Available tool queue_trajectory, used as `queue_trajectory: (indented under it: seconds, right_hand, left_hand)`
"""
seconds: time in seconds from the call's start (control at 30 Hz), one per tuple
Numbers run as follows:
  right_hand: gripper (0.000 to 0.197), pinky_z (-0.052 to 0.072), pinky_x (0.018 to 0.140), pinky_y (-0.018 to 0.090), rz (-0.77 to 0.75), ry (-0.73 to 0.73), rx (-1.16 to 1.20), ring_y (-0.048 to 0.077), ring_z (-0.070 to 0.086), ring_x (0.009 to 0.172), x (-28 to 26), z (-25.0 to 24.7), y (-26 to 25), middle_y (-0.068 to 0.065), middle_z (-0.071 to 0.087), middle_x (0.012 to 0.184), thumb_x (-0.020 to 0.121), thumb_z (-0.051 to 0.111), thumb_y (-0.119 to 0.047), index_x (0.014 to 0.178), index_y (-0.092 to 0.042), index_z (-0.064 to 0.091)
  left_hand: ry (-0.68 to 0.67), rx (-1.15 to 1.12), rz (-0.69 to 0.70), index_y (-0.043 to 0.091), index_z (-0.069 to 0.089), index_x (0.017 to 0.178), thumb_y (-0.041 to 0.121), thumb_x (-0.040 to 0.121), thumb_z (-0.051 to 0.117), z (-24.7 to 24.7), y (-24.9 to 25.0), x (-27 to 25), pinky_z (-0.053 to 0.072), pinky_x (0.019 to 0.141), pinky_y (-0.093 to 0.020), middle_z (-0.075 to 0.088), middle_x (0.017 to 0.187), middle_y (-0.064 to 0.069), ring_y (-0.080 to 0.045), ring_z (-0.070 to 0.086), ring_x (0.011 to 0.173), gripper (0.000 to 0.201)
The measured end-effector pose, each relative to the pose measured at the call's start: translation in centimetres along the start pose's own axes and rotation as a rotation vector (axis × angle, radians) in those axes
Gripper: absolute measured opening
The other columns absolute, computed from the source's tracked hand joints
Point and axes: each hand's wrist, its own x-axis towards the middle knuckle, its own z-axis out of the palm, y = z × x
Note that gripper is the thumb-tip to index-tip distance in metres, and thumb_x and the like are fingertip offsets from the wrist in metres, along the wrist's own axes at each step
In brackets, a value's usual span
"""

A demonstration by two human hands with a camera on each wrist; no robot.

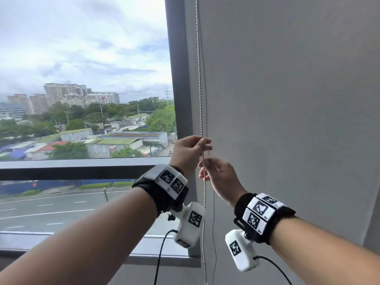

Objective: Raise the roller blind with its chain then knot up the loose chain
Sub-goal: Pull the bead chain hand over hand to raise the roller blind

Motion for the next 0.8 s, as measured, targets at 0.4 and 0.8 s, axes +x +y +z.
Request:
queue_trajectory:
  seconds: [0.4,0.8]
  right_hand:
    - [0.039,0.041,0.102,0.029,0.016,0.206,-0.162,0.016,0.052,0.112,8.2,0.0,0.4,0.007,0.056,0.126,0.093,0.057,-0.015,0.131,-0.007,0.053]
    - [0.030,0.045,0.095,0.026,0.057,0.184,0.087,0.015,0.060,0.104,11.6,1.4,3.4,0.002,0.065,0.112,0.096,0.054,-0.021,0.125,-0.015,0.052]
  left_hand:
    - [0.092,0.089,0.015,-0.004,0.069,0.101,0.008,0.084,0.062,-1.4,-3.8,3.0,0.043,0.059,-0.005,0.068,0.078,-0.002,0.011,0.059,0.056,0.022]
    - [0.099,0.129,-0.060,0.007,0.057,0.123,0.014,0.090,0.053,-2.2,-7.1,5.9,0.043,0.086,-0.013,0.064,0.120,-0.006,-0.002,0.057,0.092,0.034]
